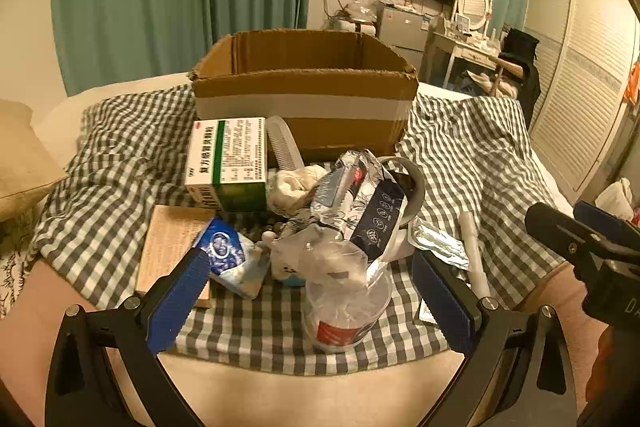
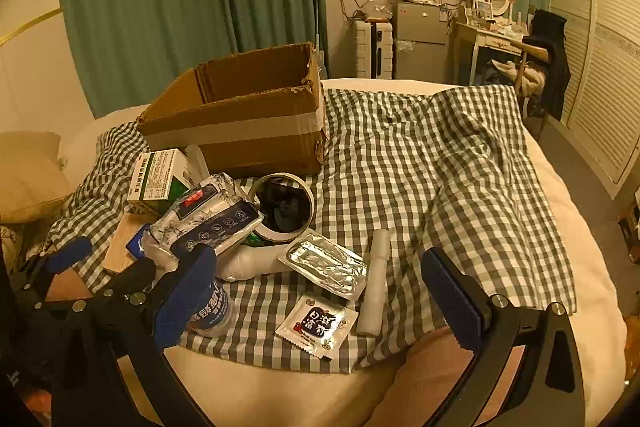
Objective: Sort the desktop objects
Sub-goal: 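Grasp the crumpled plastic bag with the left gripper while the right gripper grasps the tape roll, then lift the plastic bag and tape roll and carry both over the cardboard box, then open both grippers to drop the plastic bag and tape roll into the box, then grasp the white-green medicine box with the left gripper while the right gripper grasps the black eyeglass case, then lift the medicine box and black case and carry them over the cardboard box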
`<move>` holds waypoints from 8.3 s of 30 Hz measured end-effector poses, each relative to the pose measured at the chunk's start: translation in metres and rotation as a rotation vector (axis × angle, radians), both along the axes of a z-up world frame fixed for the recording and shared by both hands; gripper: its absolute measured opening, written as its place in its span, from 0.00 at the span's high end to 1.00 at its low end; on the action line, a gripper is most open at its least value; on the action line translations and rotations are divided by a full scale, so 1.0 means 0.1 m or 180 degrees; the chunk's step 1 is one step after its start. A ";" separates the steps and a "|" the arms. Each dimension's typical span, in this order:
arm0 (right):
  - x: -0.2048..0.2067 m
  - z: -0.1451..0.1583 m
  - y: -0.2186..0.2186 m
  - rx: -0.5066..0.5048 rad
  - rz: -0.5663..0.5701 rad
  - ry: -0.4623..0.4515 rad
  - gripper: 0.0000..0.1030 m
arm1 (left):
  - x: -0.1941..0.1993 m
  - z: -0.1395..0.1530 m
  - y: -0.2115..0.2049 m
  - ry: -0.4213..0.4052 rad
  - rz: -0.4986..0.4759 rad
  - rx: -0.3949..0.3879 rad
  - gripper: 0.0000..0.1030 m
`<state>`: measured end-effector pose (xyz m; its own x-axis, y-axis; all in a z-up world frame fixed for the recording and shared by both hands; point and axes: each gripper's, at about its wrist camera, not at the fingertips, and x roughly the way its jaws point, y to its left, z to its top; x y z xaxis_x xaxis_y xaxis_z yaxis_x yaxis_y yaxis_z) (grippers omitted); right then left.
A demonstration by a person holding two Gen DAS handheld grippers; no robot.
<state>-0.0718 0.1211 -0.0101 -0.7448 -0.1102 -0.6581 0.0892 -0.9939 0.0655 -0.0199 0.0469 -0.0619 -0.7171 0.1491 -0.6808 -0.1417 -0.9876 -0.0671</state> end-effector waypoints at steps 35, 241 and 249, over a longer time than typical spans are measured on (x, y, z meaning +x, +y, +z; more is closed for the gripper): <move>-1.17 -0.60 -0.28 -0.0062 0.0395 -0.0461 0.27 | -0.68 -0.35 -0.08 0.0055 0.0077 0.0047 0.60; -1.70 -1.11 -0.46 -0.0090 0.0239 -0.0706 0.09 | -1.38 -0.78 -0.69 -0.0191 0.0836 0.0296 0.00; -1.73 -1.17 -0.52 -0.0073 0.0295 -0.0725 0.23 | -1.37 -0.76 -0.65 -0.0130 0.0742 0.0228 0.11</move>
<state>-0.2446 0.0693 -0.1269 -0.5635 -0.1879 -0.8044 0.1603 -0.9802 0.1167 -0.1567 -0.0182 -0.1378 -0.7099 0.0317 -0.7036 0.0939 -0.9858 -0.1391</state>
